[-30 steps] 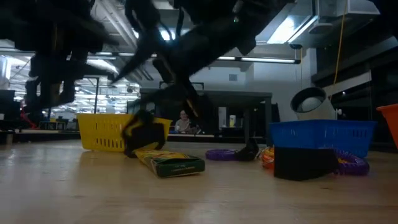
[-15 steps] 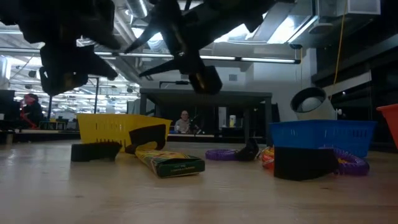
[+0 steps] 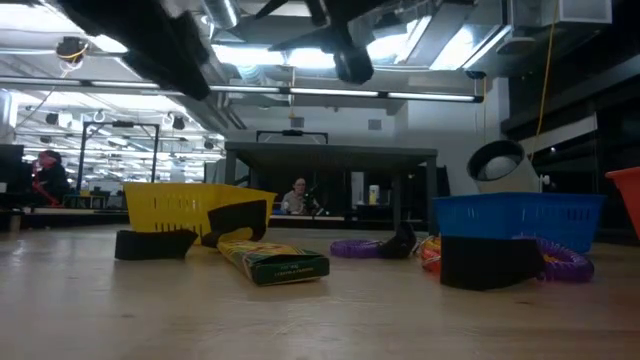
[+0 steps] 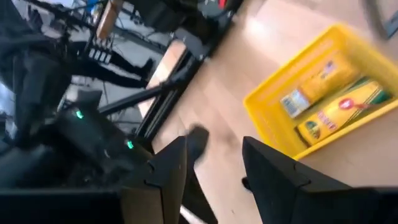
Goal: Pick & Place Office Desk Supplies
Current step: Put the yellow box of crayons into the yellow bin
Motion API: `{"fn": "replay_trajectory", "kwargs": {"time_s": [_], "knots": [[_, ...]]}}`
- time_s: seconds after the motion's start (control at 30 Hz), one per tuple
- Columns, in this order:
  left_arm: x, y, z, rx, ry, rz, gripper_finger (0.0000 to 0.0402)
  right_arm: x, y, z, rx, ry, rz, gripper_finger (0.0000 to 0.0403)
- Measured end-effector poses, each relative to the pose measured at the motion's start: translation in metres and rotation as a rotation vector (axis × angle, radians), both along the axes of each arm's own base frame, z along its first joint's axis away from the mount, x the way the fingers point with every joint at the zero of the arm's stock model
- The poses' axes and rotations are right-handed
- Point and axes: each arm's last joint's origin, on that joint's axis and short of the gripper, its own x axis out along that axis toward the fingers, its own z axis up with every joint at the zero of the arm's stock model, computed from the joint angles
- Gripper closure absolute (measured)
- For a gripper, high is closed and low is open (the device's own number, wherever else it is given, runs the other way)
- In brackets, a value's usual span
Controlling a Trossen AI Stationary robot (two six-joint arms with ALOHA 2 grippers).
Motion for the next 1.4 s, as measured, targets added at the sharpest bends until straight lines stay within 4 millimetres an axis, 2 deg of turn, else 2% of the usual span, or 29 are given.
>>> {"fn": "replay_trajectory", "kwargs": {"time_s": [0.13, 0.33, 0.5, 0.67, 0.87, 1.07, 1.4], "knots": [[0.02, 0.001, -0.001, 0.051, 0.045, -0.168, 0.022, -0.007, -0.001, 0.013, -0.027, -0.026, -0.021, 0.0243], [0.049, 0.004, -0.003, 0.137, 0.084, -0.357, 0.0166, -0.01, 0.002, 0.015, -0.033, -0.03, -0.014, 0.0243], [0.064, 0.004, -0.013, 0.327, 0.186, -0.517, 0.0141, -0.009, 0.004, 0.017, -0.028, -0.046, -0.004, 0.0243], [0.077, 0.001, -0.031, 0.45, 0.253, -0.631, 0.014, -0.01, 0.003, 0.022, -0.026, -0.078, -0.007, 0.0243], [0.093, -0.001, -0.043, 0.577, 0.261, -0.657, 0.0139, -0.011, 0.003, 0.025, -0.031, -0.09, -0.006, 0.0243], [0.1, -0.004, -0.047, 0.611, 0.239, -0.745, 0.0141, -0.011, 0.003, 0.026, -0.034, -0.098, -0.005, 0.0243], [0.104, -0.004, -0.07, 0.597, 0.286, -0.835, 0.0139, -0.009, 0.003, 0.029, -0.033, -0.139, -0.005, 0.0243]]}}
